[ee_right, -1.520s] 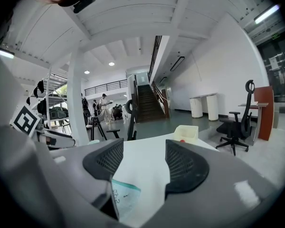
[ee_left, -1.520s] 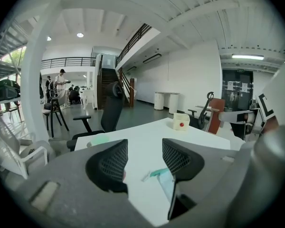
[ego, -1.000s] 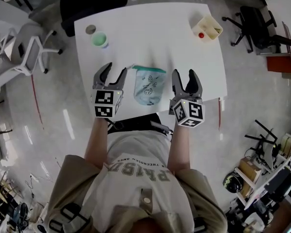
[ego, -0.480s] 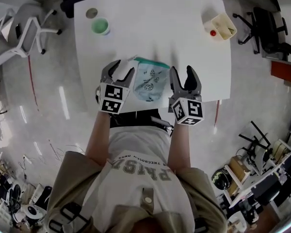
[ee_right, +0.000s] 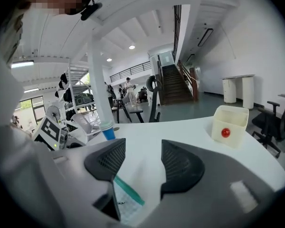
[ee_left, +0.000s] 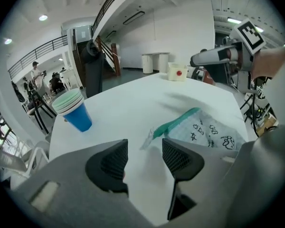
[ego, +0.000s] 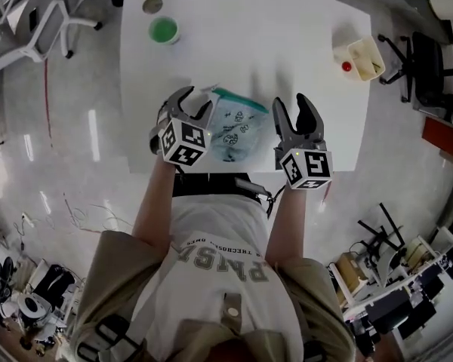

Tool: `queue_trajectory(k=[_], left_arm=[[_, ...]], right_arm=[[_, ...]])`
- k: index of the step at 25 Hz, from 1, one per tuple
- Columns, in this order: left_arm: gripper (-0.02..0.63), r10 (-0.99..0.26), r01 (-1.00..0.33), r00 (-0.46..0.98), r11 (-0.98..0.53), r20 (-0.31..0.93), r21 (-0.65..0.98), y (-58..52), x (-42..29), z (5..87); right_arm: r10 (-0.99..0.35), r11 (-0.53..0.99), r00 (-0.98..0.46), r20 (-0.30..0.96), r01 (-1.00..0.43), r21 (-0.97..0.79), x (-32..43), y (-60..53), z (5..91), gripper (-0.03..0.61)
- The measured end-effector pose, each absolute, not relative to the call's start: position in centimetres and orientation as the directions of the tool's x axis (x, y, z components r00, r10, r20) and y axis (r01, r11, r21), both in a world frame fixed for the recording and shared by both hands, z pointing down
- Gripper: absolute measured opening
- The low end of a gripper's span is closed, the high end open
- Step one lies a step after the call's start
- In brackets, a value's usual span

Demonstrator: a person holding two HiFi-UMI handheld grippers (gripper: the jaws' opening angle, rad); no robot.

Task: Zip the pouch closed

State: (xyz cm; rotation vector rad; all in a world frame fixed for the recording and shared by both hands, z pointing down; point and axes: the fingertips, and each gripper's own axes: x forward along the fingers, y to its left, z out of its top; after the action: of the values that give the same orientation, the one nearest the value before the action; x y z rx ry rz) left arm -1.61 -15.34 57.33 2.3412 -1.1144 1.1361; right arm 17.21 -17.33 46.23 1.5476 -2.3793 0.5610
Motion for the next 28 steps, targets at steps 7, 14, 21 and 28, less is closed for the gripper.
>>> queue_trajectory(k=[7,14,21,28], left_arm=[[0.238,-0.501,-0.761,0.352,-0.645,0.790,-0.070,-15.7,-1.0,58.9],[0.232,-0.494,-0.736,0.336,-0.669,0.802,-0.104,-16.3,-0.9,59.5],[0.197,-0.473,-0.677,0.344,-0.724,0.811,-0.135,-16.1,-0.3,59.3],[0.168,-0.439,-0.640,0.364,-0.759,0.822,-0.122,-15.8,0.2,59.6]], right_arm=[[-0.779,0.419,-0.461,0.425,-0.887,-0.193,17.2,-19.6,47.8,0.233],[-0.724,0.506,-0.521,0.452,-0.847,-0.167,15.5,-20.8,49.5,0.233],[-0.674,0.589,-0.577,0.462,-0.797,-0.137,13.6,-21.4,50.0,0.233],[-0.642,0.637,-0.619,0.452,-0.759,-0.136,12.3,-21.6,50.1,0.233]])
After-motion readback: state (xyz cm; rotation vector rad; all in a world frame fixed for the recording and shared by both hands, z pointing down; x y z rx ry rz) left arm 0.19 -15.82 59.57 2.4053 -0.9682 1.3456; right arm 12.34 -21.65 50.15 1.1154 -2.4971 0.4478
